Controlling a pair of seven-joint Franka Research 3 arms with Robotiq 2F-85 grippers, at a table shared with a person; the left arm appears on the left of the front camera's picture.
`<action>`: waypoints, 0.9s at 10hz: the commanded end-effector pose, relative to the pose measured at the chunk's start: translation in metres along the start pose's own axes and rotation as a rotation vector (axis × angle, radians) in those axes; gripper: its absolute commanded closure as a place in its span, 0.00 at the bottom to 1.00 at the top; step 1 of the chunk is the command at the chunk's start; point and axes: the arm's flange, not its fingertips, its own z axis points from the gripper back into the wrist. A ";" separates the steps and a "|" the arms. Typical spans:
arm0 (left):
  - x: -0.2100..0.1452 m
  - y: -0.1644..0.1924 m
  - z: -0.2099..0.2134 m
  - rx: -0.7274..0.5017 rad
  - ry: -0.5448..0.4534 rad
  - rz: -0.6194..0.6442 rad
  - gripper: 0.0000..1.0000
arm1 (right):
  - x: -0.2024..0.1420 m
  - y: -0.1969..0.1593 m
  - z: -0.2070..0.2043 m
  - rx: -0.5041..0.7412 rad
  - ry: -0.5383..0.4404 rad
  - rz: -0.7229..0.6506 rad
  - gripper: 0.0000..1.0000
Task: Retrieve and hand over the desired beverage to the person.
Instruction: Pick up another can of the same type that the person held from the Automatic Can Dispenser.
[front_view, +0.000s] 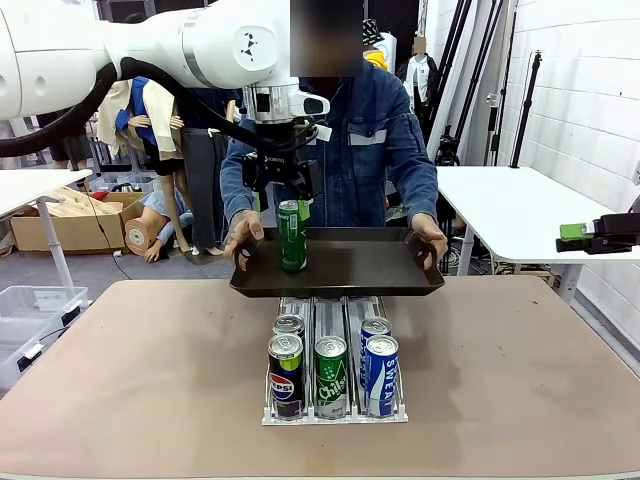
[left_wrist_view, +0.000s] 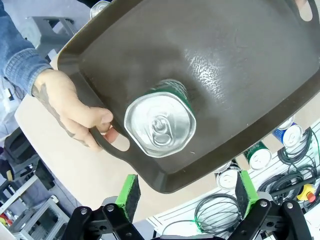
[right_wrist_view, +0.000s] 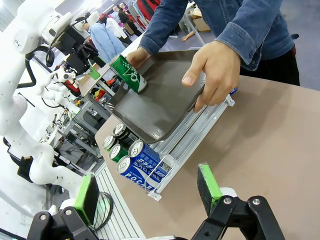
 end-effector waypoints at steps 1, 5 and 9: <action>-0.001 0.008 0.014 -0.034 -0.028 0.047 0.00 | 0.000 0.001 0.001 0.004 0.005 -0.003 0.00; -0.028 0.047 0.062 -0.102 -0.155 0.161 0.00 | 0.000 0.001 0.001 0.004 0.005 -0.003 0.00; -0.070 0.116 0.097 -0.289 -0.230 0.293 0.00 | 0.000 0.001 0.001 0.004 0.005 -0.003 0.00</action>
